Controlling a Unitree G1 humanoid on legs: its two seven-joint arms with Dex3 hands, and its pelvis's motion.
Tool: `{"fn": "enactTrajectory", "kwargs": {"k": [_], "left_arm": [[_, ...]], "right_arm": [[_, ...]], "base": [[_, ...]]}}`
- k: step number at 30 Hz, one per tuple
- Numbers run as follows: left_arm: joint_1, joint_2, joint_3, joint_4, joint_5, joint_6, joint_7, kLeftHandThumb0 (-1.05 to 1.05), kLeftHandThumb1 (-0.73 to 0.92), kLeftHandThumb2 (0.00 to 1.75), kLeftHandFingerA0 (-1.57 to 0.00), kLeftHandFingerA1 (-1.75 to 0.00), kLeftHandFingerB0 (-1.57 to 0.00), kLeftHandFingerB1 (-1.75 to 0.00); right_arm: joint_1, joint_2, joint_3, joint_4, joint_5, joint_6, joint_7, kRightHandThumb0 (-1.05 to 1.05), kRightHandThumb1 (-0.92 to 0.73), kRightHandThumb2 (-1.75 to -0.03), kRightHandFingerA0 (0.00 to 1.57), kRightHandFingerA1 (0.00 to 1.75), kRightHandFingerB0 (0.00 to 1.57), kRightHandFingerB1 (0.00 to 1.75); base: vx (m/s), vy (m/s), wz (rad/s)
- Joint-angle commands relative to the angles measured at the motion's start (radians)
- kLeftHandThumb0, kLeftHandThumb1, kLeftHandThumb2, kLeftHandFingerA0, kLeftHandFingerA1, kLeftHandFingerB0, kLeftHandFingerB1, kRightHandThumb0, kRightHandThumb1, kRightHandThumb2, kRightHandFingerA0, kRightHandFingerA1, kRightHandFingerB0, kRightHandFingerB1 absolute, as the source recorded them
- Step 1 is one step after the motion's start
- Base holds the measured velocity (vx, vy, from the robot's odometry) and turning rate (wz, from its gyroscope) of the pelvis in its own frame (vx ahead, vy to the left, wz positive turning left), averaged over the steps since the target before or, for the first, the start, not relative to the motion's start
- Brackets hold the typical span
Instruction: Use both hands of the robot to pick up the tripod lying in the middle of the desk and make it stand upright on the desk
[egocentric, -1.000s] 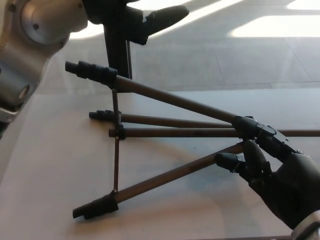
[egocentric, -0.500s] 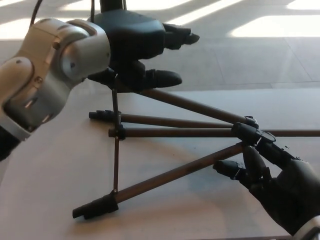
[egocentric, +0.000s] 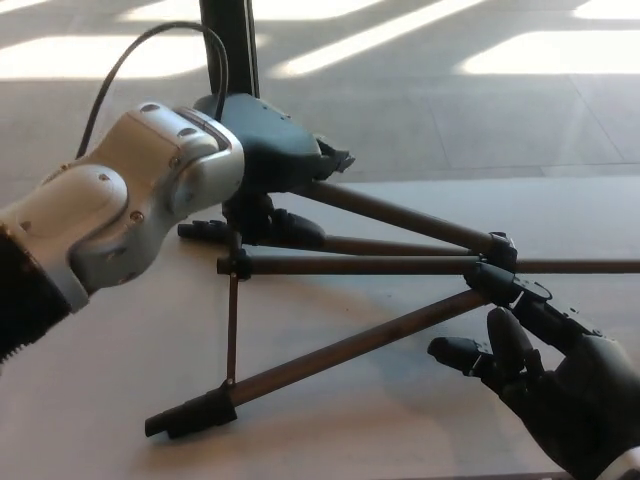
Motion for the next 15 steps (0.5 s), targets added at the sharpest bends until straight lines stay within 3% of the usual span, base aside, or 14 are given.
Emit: {"fn": "enactTrajectory", "kwargs": {"k": [1,2,6,9,10,11,12,15], "left_arm": [[-0.098,-0.027,-0.266,0.185,0.635,-0.012,0.116,-0.99,0.53,0.95,0.00,-0.01,0.00,-0.01],[-0.104,-0.048,-0.292,0.253,0.657,0.018,0.174,-0.98,0.57,1.01,0.00,-0.12,0.00,0.00],[-0.100,-0.065,-0.304,0.308,0.661,0.048,0.247,-0.96,0.56,0.97,0.00,-0.13,0.00,0.00],[-0.111,-0.100,-0.303,0.370,0.642,0.070,0.318,-0.93,0.53,0.92,0.00,-0.09,-0.13,0.00],[-0.113,-0.111,-0.304,0.382,0.641,0.078,0.333,-0.91,0.52,0.94,0.00,-0.12,-0.04,-0.04],[-0.108,-0.120,-0.296,0.400,0.632,0.084,0.396,-0.92,0.53,0.91,0.00,-0.06,-0.15,-0.08],[-0.107,-0.123,-0.296,0.411,0.633,0.087,0.442,-0.88,0.51,0.90,0.00,-0.06,-0.10,-0.21],[-0.114,-0.170,-0.294,0.480,0.615,0.096,0.549,-0.69,0.42,0.84,-0.01,-0.31,-0.08,-0.35]], "right_arm": [[0.094,0.023,0.000,-0.083,-0.004,0.069,-0.088,-0.67,-0.71,-0.61,0.61,0.88,0.52,0.50],[0.096,0.030,-0.001,-0.087,0.002,0.076,-0.096,-0.67,-0.70,-0.61,0.61,0.90,0.53,0.51],[0.105,0.030,0.003,-0.093,0.004,0.073,-0.094,-0.67,-0.70,-0.61,0.61,0.89,0.53,0.52],[0.119,0.029,0.008,-0.097,-0.003,0.064,-0.094,-0.67,-0.70,-0.61,0.62,0.89,0.53,0.52],[0.122,0.029,0.009,-0.098,-0.003,0.063,-0.095,-0.67,-0.69,-0.61,0.62,0.89,0.54,0.53],[0.123,0.029,0.012,-0.098,-0.005,0.064,-0.094,-0.68,-0.70,-0.61,0.62,0.90,0.54,0.54],[0.123,0.030,0.015,-0.098,-0.007,0.064,-0.096,-0.68,-0.69,-0.61,0.62,0.90,0.54,0.54],[0.125,0.044,0.020,-0.095,-0.006,0.071,-0.109,-0.69,-0.68,-0.60,0.65,0.90,0.56,0.54]], "base": [[0.00,0.000,0.00],[0.00,0.000,0.00],[0.00,0.000,0.00],[0.00,0.000,0.00],[0.00,0.000,0.00],[0.00,0.000,0.00],[0.00,0.000,0.00],[0.00,0.000,0.00]]}}
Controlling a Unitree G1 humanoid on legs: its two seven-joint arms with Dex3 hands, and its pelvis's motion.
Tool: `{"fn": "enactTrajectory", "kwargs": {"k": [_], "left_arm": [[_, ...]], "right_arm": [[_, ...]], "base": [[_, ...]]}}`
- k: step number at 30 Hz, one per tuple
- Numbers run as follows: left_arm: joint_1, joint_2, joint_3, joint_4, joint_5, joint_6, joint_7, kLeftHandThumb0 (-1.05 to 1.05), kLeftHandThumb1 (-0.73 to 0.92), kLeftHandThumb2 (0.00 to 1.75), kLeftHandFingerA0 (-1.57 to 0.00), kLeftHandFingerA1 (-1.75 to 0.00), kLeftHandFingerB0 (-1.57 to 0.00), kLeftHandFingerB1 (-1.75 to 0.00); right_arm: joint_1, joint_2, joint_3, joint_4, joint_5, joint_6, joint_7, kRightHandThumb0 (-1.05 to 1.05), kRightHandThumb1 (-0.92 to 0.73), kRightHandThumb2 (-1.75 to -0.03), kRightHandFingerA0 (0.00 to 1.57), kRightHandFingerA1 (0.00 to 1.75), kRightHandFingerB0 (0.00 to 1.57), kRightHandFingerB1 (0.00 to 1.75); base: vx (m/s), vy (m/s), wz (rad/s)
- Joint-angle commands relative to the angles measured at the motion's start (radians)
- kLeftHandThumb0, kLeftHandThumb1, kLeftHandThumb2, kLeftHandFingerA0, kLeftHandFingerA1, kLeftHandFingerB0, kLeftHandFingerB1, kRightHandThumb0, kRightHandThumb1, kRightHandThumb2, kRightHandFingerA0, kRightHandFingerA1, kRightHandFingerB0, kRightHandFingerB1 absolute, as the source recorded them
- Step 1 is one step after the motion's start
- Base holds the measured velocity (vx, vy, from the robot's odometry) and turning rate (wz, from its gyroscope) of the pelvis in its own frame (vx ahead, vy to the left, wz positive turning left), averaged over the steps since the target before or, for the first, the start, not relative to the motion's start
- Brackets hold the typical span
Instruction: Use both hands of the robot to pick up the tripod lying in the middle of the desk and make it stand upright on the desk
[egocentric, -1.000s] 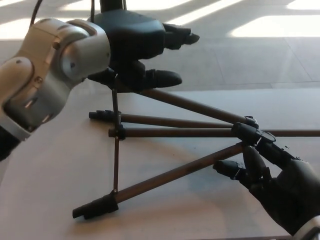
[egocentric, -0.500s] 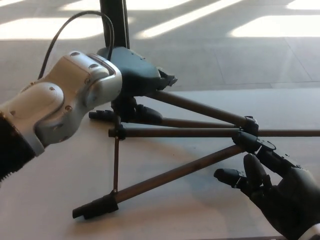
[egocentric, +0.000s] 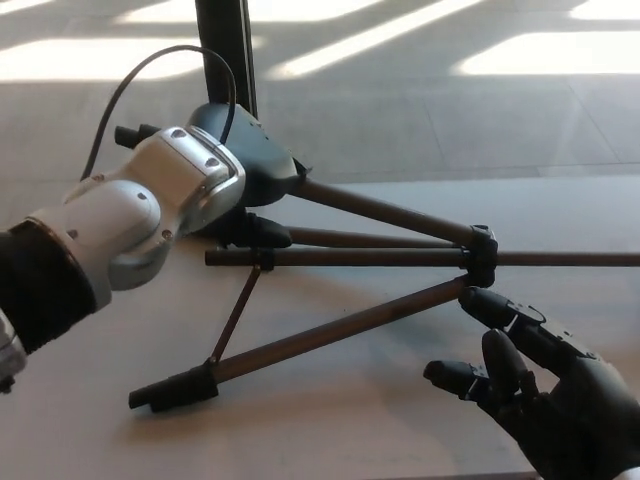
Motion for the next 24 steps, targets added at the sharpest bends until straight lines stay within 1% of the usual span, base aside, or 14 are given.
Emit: {"fn": "enactTrajectory", "kwargs": {"k": [1,2,3,4,5,6,7,10,15,19,20,21,23,24], "left_arm": [[-0.053,-0.118,-0.139,0.287,0.427,0.096,0.465,-0.69,0.42,0.84,-0.01,-0.31,-0.08,-0.35],[-0.052,-0.133,-0.133,0.303,0.416,0.094,0.508,-0.63,0.44,0.80,-0.21,-0.56,-0.17,-0.43],[-0.052,-0.156,-0.125,0.323,0.402,0.091,0.560,-0.59,0.58,0.57,-0.33,-0.55,-0.22,-0.34],[-0.054,-0.178,-0.120,0.334,0.393,0.090,0.582,-0.52,0.59,0.57,-0.46,-0.58,-0.25,-0.37],[-0.053,-0.209,-0.111,0.351,0.380,0.096,0.617,-0.49,0.45,0.81,-0.52,-0.68,-0.21,-0.51],[-0.054,-0.223,-0.109,0.359,0.377,0.100,0.630,-0.49,0.45,0.81,-0.52,-0.68,-0.21,-0.51],[-0.060,-0.254,-0.112,0.381,0.377,0.107,0.660,-0.44,0.58,0.56,-0.53,-0.65,-0.27,-0.44],[-0.064,-0.279,-0.117,0.407,0.380,0.115,0.690,-0.45,0.56,0.57,-0.58,-0.67,-0.29,-0.45],[-0.128,-0.360,-0.135,0.463,0.382,0.108,0.617,-0.58,0.54,0.56,-0.30,-0.69,-0.26,-0.43],[-0.142,-0.402,-0.157,0.509,0.394,0.130,0.563,-0.57,0.52,0.56,-0.33,-0.65,-0.25,-0.38],[-0.133,-0.420,-0.148,0.523,0.377,0.137,0.556,-0.66,0.45,0.81,-0.35,-0.67,-0.22,-0.48],[-0.120,-0.430,-0.139,0.528,0.363,0.140,0.556,-0.68,0.49,0.86,-0.35,-0.65,-0.23,-0.48],[-0.095,-0.434,-0.140,0.533,0.364,0.142,0.552,-0.55,0.53,0.56,-0.42,-0.61,-0.34,-0.37],[-0.085,-0.437,-0.140,0.539,0.364,0.144,0.556,-0.55,0.53,0.56,-0.42,-0.61,-0.34,-0.37]], "right_arm": [[0.078,0.036,0.001,-0.082,-0.007,0.061,-0.098,-0.69,-0.68,-0.60,0.65,0.90,0.56,0.54],[0.081,0.034,0.005,-0.080,-0.008,0.058,-0.093,-0.68,-0.69,-0.61,0.63,0.90,0.54,0.54],[0.090,0.028,0.011,-0.079,-0.012,0.051,-0.084,-0.68,-0.69,-0.61,0.63,0.89,0.55,0.53],[0.102,0.025,0.017,-0.081,-0.018,0.046,-0.078,-0.68,-0.69,-0.61,0.63,0.87,0.55,0.52],[0.110,0.029,0.020,-0.085,-0.020,0.047,-0.084,-0.67,-0.68,-0.61,0.65,0.86,0.56,0.52],[0.113,0.031,0.022,-0.088,-0.022,0.049,-0.089,-0.67,-0.68,-0.61,0.65,0.86,0.56,0.52],[0.117,0.034,0.027,-0.093,-0.032,0.052,-0.100,-0.67,-0.68,-0.61,0.66,0.85,0.58,0.51],[0.123,0.042,0.023,-0.095,-0.022,0.052,-0.102,-0.67,-0.67,-0.61,0.68,0.85,0.58,0.51],[0.125,0.045,0.021,-0.088,-0.007,0.042,-0.088,-0.65,-0.69,-0.61,0.61,0.90,0.56,0.55],[0.120,0.055,0.015,-0.088,0.005,0.052,-0.098,-0.64,-0.69,-0.61,0.63,0.89,0.58,0.54],[0.119,0.058,0.014,-0.089,0.007,0.055,-0.104,-0.65,-0.68,-0.61,0.64,0.88,0.58,0.54],[0.119,0.054,0.015,-0.088,0.005,0.052,-0.100,-0.65,-0.69,-0.61,0.62,0.89,0.58,0.54],[0.118,0.052,0.016,-0.085,0.004,0.051,-0.096,-0.65,-0.68,-0.61,0.63,0.89,0.59,0.55],[0.117,0.051,0.015,-0.085,0.005,0.053,-0.097,-0.65,-0.68,-0.61,0.63,0.89,0.59,0.55]], "base": [[0.00,0.000,0.00],[0.00,0.000,0.00],[0.00,0.000,0.00],[0.00,0.000,0.00],[0.00,0.000,0.00],[0.00,0.000,0.00],[0.00,0.000,0.00],[0.00,0.000,0.00],[0.00,0.000,0.00],[0.00,0.000,0.00],[0.00,0.000,0.00],[0.00,0.000,0.00],[0.00,0.000,0.00],[0.00,0.000,0.00]]}}
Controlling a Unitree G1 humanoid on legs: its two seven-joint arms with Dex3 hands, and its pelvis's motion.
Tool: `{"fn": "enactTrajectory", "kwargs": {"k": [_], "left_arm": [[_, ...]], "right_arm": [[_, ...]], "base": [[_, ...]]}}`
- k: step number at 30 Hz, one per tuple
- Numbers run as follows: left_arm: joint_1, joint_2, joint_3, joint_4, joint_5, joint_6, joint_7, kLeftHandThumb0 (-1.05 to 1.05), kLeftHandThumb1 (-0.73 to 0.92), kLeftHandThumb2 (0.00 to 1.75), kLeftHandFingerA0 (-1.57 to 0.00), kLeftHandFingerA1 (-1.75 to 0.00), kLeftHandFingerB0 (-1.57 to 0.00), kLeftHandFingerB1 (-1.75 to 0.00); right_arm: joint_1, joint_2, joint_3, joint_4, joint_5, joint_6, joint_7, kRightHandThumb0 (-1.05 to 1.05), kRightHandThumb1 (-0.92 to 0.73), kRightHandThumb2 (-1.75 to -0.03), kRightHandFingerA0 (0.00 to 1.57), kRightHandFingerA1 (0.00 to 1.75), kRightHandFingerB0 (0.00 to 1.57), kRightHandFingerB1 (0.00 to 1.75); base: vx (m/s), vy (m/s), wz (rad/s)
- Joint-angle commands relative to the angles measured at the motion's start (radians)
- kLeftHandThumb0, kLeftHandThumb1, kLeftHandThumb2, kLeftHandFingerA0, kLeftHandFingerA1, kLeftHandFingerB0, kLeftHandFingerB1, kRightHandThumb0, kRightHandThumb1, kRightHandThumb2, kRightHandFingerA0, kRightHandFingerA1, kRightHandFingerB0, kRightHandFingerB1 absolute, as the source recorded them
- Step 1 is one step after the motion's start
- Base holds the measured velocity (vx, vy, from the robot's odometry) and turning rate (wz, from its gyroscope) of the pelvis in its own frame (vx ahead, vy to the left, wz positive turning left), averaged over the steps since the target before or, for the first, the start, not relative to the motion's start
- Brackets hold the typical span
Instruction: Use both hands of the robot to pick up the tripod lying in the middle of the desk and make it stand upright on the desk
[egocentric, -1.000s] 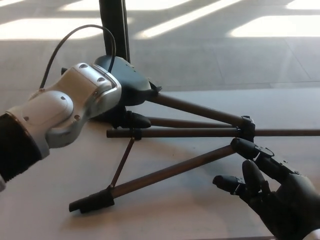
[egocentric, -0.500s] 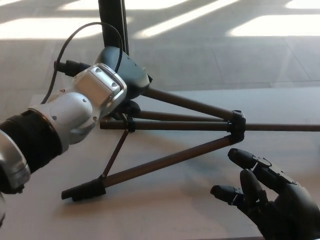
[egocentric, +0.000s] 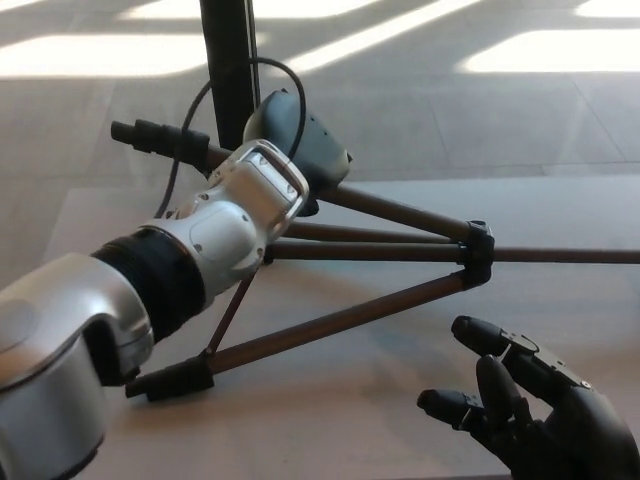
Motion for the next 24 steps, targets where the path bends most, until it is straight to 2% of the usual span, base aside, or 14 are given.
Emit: {"fn": "enactTrajectory", "kwargs": {"k": [1,2,3,4,5,8,11,14,15,16,18,20,21,24], "left_arm": [[-0.019,-0.118,-0.035,0.131,0.184,0.101,0.236,-0.54,0.50,0.56,-0.53,-0.80,-0.41,-0.42],[0.019,-0.123,-0.027,0.143,0.179,0.124,0.259,-0.55,0.37,0.83,-0.69,-1.06,-0.38,-0.58],[0.042,-0.121,-0.012,0.147,0.167,0.127,0.288,-0.59,0.42,0.83,-0.86,-1.22,-0.46,-0.62],[0.051,-0.111,-0.009,0.150,0.165,0.119,0.286,-0.49,0.39,0.82,-1.04,-1.26,-0.51,-0.64],[0.059,-0.106,-0.003,0.157,0.162,0.113,0.304,-0.42,0.50,0.55,-0.94,-1.47,-0.60,-0.63],[0.081,-0.054,0.000,0.140,0.164,0.066,0.319,-0.31,0.50,0.57,-1.00,-1.45,-0.57,-0.51],[0.106,-0.039,0.041,0.141,0.133,0.072,0.239,-0.33,0.47,0.57,-0.99,-1.44,-0.82,-0.64],[0.123,-0.022,0.065,0.147,0.146,0.065,0.245,-0.37,0.46,0.57,-0.99,-1.56,-0.76,-0.55],[0.123,0.006,0.021,0.145,0.203,0.056,0.208,-0.31,0.53,0.55,-1.01,-1.44,-0.68,-0.52],[0.121,0.007,0.025,0.145,0.208,0.055,0.207,-0.31,0.53,0.55,-1.01,-1.44,-0.68,-0.52],[0.153,0.036,0.059,0.140,0.192,0.040,0.262,-0.27,0.48,0.57,-0.96,-1.57,-0.80,-0.69],[0.164,0.047,0.082,0.154,0.184,0.017,0.310,-0.26,0.49,0.58,-0.95,-1.57,-0.76,-0.67],[0.171,0.048,0.107,0.149,0.168,0.007,0.317,-0.31,0.50,0.58,-0.94,-1.68,-0.74,-0.70],[0.190,0.062,0.208,0.107,0.105,-0.051,0.352,-0.33,0.49,0.55,-0.95,-1.67,-0.80,-0.69]], "right_arm": [[0.038,0.018,-0.014,-0.048,0.004,0.039,-0.063,-0.66,-0.69,-0.61,0.63,0.89,0.59,0.55],[0.037,0.015,-0.014,-0.049,-0.002,0.036,-0.064,-0.66,-0.68,-0.61,0.66,0.88,0.59,0.55],[0.037,0.015,-0.016,-0.052,0.001,0.039,-0.067,-0.66,-0.68,-0.61,0.66,0.88,0.60,0.54],[0.035,0.013,-0.014,-0.053,0.001,0.042,-0.066,-0.66,-0.68,-0.61,0.66,0.88,0.60,0.54],[0.035,0.010,-0.011,-0.053,-0.003,0.041,-0.065,-0.66,-0.69,-0.61,0.65,0.88,0.61,0.53],[0.034,0.001,-0.003,-0.054,-0.017,0.038,-0.066,-0.66,-0.69,-0.61,0.65,0.87,0.58,0.52],[0.013,0.008,-0.019,-0.043,-0.005,0.036,-0.073,-0.66,-0.68,-0.61,0.66,0.88,0.59,0.54],[0.003,0.007,-0.022,-0.040,-0.003,0.035,-0.074,-0.65,-0.68,-0.61,0.66,0.89,0.60,0.55],[0.004,0.002,-0.020,-0.040,-0.008,0.036,-0.074,-0.65,-0.69,-0.61,0.66,0.88,0.59,0.53],[-0.001,0.003,-0.021,-0.039,-0.006,0.036,-0.074,-0.65,-0.69,-0.61,0.66,0.88,0.59,0.53],[0.001,0.007,-0.014,-0.041,-0.013,0.034,-0.082,-0.64,-0.69,-0.61,0.68,0.86,0.59,0.50],[-0.008,0.002,-0.016,-0.038,-0.004,0.045,-0.080,-0.64,-0.69,-0.61,0.65,0.87,0.58,0.50],[-0.010,0.005,-0.015,-0.035,-0.005,0.048,-0.085,-0.63,-0.69,-0.61,0.66,0.87,0.59,0.49],[-0.029,0.005,-0.007,-0.007,-0.007,0.058,-0.085,-0.64,-0.69,-0.61,0.66,0.88,0.57,0.49]], "base": [[0.00,0.000,0.00],[0.00,0.000,0.00],[0.00,0.000,0.00],[0.00,0.000,0.00],[0.00,0.000,0.00],[0.00,0.000,0.00],[0.00,0.000,0.00],[0.00,0.000,0.00],[0.00,0.000,0.00],[0.00,0.000,0.00],[0.00,0.000,0.00],[0.00,0.000,0.00],[0.00,0.000,0.00],[0.00,0.000,0.00]]}}
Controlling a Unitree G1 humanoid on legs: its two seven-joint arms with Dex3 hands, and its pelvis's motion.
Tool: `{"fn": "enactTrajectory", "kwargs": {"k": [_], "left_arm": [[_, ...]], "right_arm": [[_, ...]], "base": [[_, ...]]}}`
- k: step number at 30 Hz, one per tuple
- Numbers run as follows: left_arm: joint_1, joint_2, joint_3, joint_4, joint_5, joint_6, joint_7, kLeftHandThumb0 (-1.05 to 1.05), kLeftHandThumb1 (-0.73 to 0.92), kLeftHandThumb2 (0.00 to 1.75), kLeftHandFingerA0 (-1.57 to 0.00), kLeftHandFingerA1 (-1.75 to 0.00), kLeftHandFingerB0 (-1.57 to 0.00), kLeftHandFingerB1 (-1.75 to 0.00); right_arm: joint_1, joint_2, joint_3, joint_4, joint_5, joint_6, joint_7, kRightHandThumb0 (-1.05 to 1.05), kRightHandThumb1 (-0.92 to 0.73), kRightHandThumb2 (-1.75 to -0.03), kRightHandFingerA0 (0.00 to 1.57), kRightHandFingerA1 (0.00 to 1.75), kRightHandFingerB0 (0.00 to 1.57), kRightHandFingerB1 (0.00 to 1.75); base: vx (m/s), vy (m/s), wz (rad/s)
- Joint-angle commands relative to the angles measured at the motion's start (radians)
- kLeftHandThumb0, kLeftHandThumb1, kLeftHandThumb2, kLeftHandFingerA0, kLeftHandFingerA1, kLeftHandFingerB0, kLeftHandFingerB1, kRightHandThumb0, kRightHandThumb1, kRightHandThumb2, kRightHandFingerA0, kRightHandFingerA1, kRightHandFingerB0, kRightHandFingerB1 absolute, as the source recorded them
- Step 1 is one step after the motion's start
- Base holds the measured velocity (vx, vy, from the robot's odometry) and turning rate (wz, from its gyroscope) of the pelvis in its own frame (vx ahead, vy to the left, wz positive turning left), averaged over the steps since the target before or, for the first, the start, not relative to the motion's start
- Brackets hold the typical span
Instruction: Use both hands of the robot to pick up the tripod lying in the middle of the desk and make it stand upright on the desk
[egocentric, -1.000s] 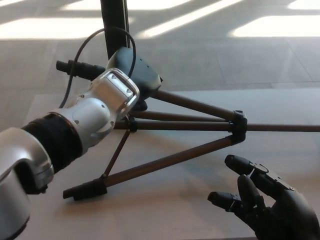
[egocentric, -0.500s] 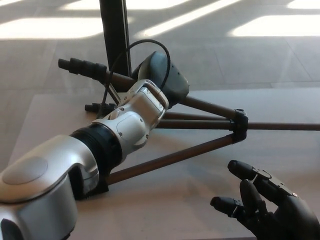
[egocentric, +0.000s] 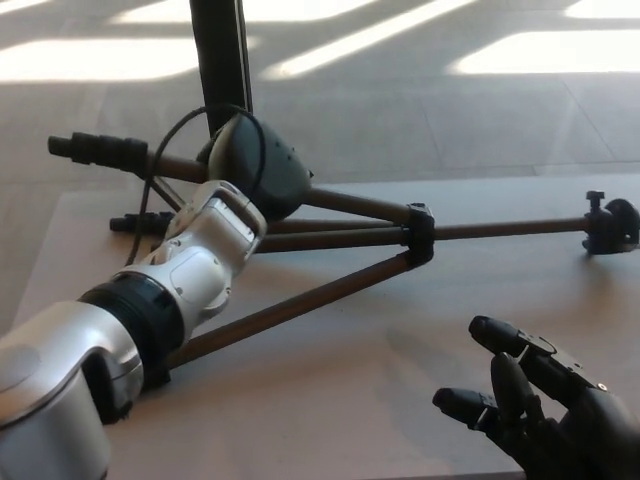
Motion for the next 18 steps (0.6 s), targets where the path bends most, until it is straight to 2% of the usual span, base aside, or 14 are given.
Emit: {"fn": "enactTrajectory", "kwargs": {"k": [1,2,3,6,7,9,12,13,14,15,17,18], "left_arm": [[0.040,0.035,0.123,-0.028,-0.061,-0.125,0.104,-0.29,0.49,0.58,-0.93,-1.62,-0.74,-0.59],[0.039,0.030,0.141,-0.038,-0.058,-0.123,0.095,-0.32,0.53,0.58,-0.90,-1.65,-0.72,-0.57],[0.031,0.024,0.142,-0.041,-0.038,-0.115,0.085,-0.33,0.53,0.58,-0.89,-1.68,-0.75,-0.62],[0.008,0.014,0.140,-0.041,-0.004,-0.123,0.060,-0.34,0.53,0.56,-0.89,-1.69,-0.76,-0.65],[0.004,0.004,0.193,-0.060,-0.053,-0.137,0.072,-0.28,0.48,0.57,-0.89,-1.65,-0.77,-0.69],[-0.039,-0.015,0.238,-0.066,-0.074,-0.152,0.043,-0.27,0.49,0.54,-0.86,-1.75,-0.78,-0.80],[-0.070,-0.045,0.268,-0.062,-0.079,-0.159,0.024,-0.29,0.51,0.54,-0.85,-1.75,-0.76,-0.81],[-0.099,-0.066,0.306,-0.062,-0.108,-0.162,0.014,-0.29,0.51,0.54,-0.84,-1.75,-0.78,-0.77],[-0.112,-0.073,0.323,-0.065,-0.112,-0.170,0.047,-0.27,0.46,0.55,-0.88,-1.72,-0.83,-0.77],[-0.121,-0.079,0.333,-0.074,-0.116,-0.174,0.039,-0.23,0.48,0.54,-0.88,-1.74,-0.80,-0.76],[-0.142,-0.101,0.350,-0.095,-0.118,-0.173,0.019,-0.21,0.51,0.55,-0.88,-1.71,-0.79,-0.74],[-0.150,-0.117,0.352,-0.097,-0.110,-0.162,0.024,-0.21,0.55,0.57,-0.86,-1.70,-0.62,-0.77]], "right_arm": [[-0.052,-0.010,0.020,0.052,-0.029,0.040,-0.021,-0.68,-0.70,-0.62,0.70,0.85,0.57,0.45],[-0.065,0.000,0.016,0.065,-0.018,0.066,-0.035,-0.69,-0.69,-0.61,0.69,0.82,0.56,0.42],[-0.079,0.004,0.009,0.083,0.007,0.092,-0.028,-0.69,-0.71,-0.62,0.60,0.83,0.50,0.42],[-0.107,0.000,-0.001,0.114,0.034,0.125,-0.016,-0.69,-0.72,-0.62,0.55,0.81,0.45,0.40],[-0.142,0.020,-0.008,0.161,0.049,0.146,-0.022,-0.68,-0.69,-0.61,0.45,0.77,0.38,0.39],[-0.251,0.092,-0.039,0.293,0.081,0.197,-0.062,-0.67,-0.68,-0.60,0.34,0.82,0.30,0.43],[-0.310,0.123,-0.066,0.364,0.071,0.216,-0.085,-0.66,-0.68,-0.60,0.36,0.84,0.31,0.42],[-0.370,0.155,-0.085,0.455,0.052,0.210,-0.128,-0.62,-0.68,-0.60,0.41,0.88,0.39,0.46],[-0.399,0.160,-0.081,0.510,0.042,0.201,-0.126,-0.60,-0.54,-0.94,0.44,0.81,0.34,0.58],[-0.407,0.159,-0.066,0.541,0.030,0.193,-0.119,-0.58,-0.70,-0.60,0.39,0.94,0.34,0.48],[-0.416,0.151,-0.020,0.598,-0.007,0.172,-0.110,-0.57,-0.69,-0.60,0.43,0.95,0.43,0.56],[-0.418,0.153,0.002,0.615,-0.022,0.165,-0.109,-0.60,-0.68,-0.61,0.47,0.93,0.46,0.53]], "base": [[0.00,0.000,0.00],[0.00,0.000,0.00],[0.00,0.000,0.00],[0.00,0.000,0.00],[0.00,0.000,0.00],[0.00,0.000,0.00],[0.00,0.000,0.00],[0.00,0.000,0.00],[0.00,0.000,0.00],[0.00,0.000,0.00],[0.00,0.000,0.00],[0.00,0.000,0.00]]}}
